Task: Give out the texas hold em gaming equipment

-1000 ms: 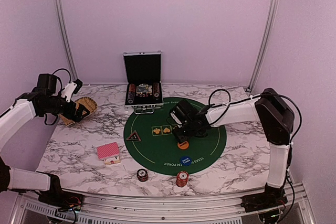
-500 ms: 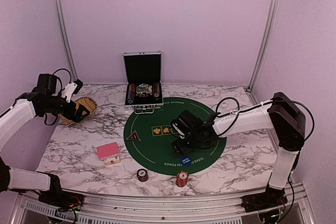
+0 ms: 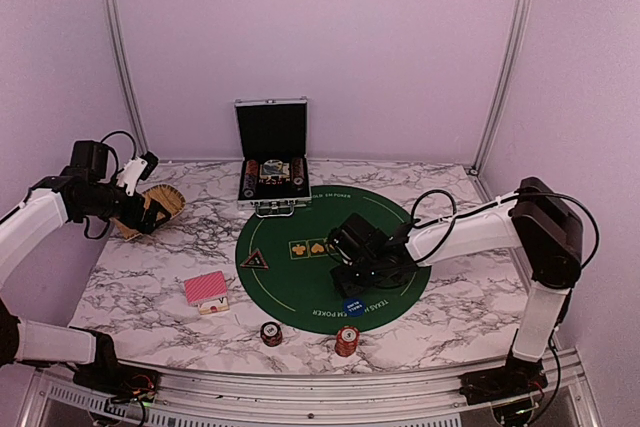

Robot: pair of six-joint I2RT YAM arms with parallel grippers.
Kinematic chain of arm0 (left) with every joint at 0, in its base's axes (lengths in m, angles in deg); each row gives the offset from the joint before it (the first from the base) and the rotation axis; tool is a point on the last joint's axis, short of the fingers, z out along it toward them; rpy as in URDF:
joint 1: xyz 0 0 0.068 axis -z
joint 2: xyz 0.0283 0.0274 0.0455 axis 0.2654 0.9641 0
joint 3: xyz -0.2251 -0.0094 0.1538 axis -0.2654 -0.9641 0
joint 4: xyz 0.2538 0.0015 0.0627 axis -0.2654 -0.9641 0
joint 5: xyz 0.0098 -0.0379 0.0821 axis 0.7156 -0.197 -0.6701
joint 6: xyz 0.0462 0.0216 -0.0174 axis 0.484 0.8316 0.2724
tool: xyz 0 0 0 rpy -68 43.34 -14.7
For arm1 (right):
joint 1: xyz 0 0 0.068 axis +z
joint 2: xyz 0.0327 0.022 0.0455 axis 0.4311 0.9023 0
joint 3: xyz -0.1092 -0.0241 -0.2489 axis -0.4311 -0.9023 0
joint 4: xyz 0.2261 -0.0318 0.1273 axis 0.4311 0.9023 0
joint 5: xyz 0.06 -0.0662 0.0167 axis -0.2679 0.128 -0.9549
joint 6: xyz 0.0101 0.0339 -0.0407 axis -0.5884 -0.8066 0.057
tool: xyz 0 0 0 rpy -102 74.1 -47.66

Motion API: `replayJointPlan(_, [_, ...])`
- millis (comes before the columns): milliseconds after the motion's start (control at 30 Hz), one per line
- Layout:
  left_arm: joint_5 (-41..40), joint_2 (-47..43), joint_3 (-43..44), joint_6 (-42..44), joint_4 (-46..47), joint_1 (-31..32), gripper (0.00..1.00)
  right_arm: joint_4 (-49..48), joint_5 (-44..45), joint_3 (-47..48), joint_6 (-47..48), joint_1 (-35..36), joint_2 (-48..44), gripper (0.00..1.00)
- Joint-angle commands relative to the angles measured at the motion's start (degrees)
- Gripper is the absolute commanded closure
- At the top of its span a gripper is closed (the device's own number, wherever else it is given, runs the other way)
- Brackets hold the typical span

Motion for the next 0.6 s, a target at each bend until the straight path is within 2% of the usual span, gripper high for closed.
replayJointPlan(0, [0.05,-1.35,1.78,0.38,-1.61,-0.27,0.01,1.78,2.29,0.56,-1.08,0.04,2.08,0.45])
replayJointPlan(233, [-0.10,-1.26,1.87,0.44,-1.62,-0.27,0.01,0.66,3.61,-0.89,-0.86,-2.15,1.98,0.54])
replayJointPlan(567, [-0.21,-1.11,1.96,0.46,-1.67,-0.26,0.01,-1.72,4.31,1.57,2.47,-6.40,4.18,0.59])
